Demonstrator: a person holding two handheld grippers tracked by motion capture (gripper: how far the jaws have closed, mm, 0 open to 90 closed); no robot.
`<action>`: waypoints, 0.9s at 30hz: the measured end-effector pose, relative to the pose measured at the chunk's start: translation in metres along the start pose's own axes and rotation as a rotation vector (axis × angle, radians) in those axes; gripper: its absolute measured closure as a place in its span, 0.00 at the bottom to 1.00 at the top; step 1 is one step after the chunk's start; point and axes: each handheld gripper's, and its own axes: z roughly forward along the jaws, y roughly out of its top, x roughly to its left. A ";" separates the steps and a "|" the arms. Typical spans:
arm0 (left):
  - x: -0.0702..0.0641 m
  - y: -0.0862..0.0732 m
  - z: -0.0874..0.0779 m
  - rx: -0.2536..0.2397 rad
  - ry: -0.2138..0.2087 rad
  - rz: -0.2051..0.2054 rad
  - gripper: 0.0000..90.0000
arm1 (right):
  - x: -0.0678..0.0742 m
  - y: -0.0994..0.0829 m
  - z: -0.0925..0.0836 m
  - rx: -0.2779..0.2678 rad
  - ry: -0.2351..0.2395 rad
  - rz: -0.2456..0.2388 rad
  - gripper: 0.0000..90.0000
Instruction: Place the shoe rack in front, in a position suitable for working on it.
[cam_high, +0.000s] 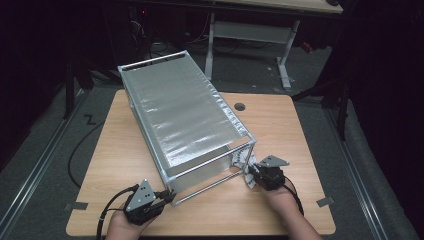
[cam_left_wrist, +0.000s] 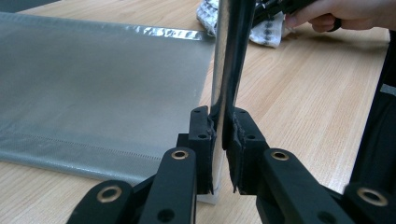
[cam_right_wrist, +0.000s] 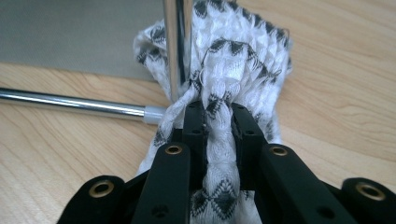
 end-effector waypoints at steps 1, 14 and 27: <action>0.000 0.000 0.000 0.001 0.000 0.001 0.90 | 0.000 0.001 -0.002 -0.010 -0.002 0.000 0.88; 0.001 0.000 0.000 0.002 -0.006 0.005 0.90 | 0.002 0.043 -0.067 -0.315 -0.056 -0.023 0.88; 0.001 0.001 0.001 0.005 -0.010 0.008 0.90 | 0.006 0.041 -0.065 -0.299 -0.056 -0.048 0.88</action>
